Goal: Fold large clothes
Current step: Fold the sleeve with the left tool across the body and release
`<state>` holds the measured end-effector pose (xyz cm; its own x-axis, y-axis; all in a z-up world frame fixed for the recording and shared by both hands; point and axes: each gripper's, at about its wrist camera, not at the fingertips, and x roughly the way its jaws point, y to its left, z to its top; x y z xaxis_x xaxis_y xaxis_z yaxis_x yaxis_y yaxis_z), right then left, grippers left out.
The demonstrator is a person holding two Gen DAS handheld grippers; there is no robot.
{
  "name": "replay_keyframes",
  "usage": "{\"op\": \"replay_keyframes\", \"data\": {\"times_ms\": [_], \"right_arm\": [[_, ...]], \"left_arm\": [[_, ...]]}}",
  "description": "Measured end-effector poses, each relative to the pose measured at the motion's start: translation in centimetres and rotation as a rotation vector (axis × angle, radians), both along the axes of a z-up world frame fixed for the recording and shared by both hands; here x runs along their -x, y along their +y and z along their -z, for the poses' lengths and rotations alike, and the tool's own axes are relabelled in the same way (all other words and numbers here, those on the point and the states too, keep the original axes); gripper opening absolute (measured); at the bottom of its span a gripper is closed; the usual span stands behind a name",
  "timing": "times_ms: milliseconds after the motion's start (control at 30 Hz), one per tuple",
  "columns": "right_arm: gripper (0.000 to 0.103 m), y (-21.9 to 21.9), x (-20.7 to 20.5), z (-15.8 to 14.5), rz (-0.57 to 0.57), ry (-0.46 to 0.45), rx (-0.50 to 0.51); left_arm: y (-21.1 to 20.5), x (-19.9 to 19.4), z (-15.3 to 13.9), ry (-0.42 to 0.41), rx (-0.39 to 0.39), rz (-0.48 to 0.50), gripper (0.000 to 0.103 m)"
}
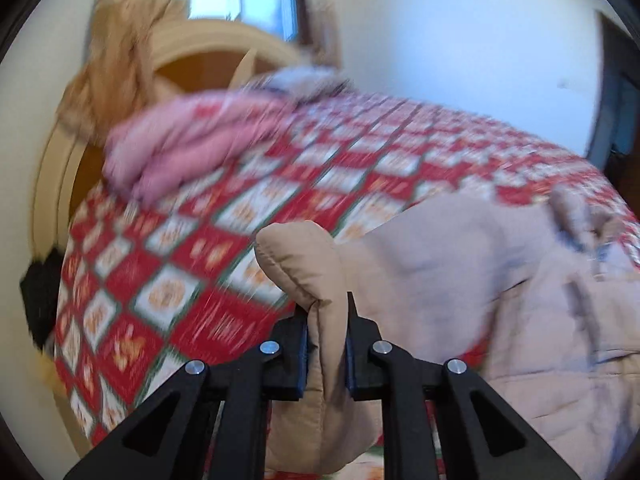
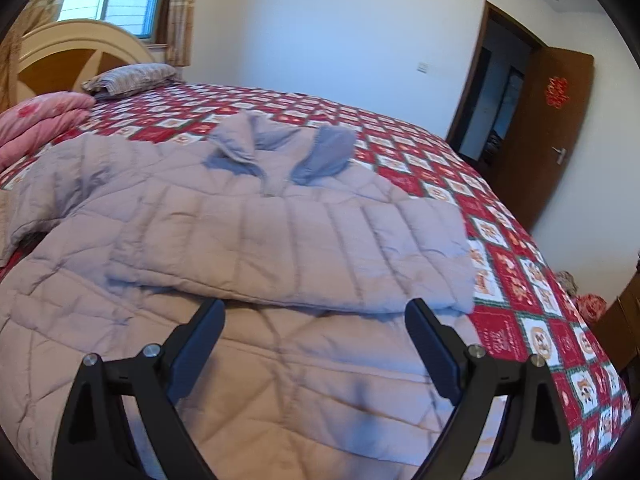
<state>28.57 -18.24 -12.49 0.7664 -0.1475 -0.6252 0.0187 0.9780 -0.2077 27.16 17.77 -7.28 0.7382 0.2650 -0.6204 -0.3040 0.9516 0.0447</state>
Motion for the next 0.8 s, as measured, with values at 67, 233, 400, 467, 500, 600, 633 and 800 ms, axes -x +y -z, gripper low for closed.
{"op": "replay_keyframes", "data": {"times_ms": [67, 233, 400, 467, 500, 600, 633, 800], "right_arm": [[0.093, -1.1, 0.1, -0.5, 0.026, -0.011, -0.009], [0.094, -4.3, 0.8, -2.0, 0.084, -0.042, -0.021], [0.094, -9.4, 2.6, -3.2, 0.176, -0.072, -0.043], [0.094, -11.2, 3.3, -3.2, 0.211, -0.075, -0.054], [0.095, -12.4, 3.7, -3.1, 0.231, -0.072, -0.059], [0.095, -15.0, 4.6, -2.8, 0.274, -0.062, -0.06], [0.095, -15.8, 4.8, -2.6, 0.287, -0.06, -0.062], [0.095, -19.3, 6.0, -1.9, 0.355, -0.057, -0.108]], "left_arm": [[-3.2, -0.1, -2.4, -0.047, -0.022, 0.065, 0.013], [-12.1, -1.6, -6.2, -0.104, -0.041, 0.245, 0.013], [-22.8, -2.5, -6.6, -0.105, -0.078, 0.422, 0.013], [-27.5, -2.8, -6.0, -0.093, -0.097, 0.49, 0.013], [-29.6, -2.8, -5.6, -0.084, -0.102, 0.523, 0.013], [-35.2, -3.1, -4.0, -0.065, -0.138, 0.584, 0.013], [-36.5, -3.1, -3.5, -0.06, -0.141, 0.594, 0.014], [-42.4, -3.0, -0.5, 0.006, -0.159, 0.665, 0.05]]}}
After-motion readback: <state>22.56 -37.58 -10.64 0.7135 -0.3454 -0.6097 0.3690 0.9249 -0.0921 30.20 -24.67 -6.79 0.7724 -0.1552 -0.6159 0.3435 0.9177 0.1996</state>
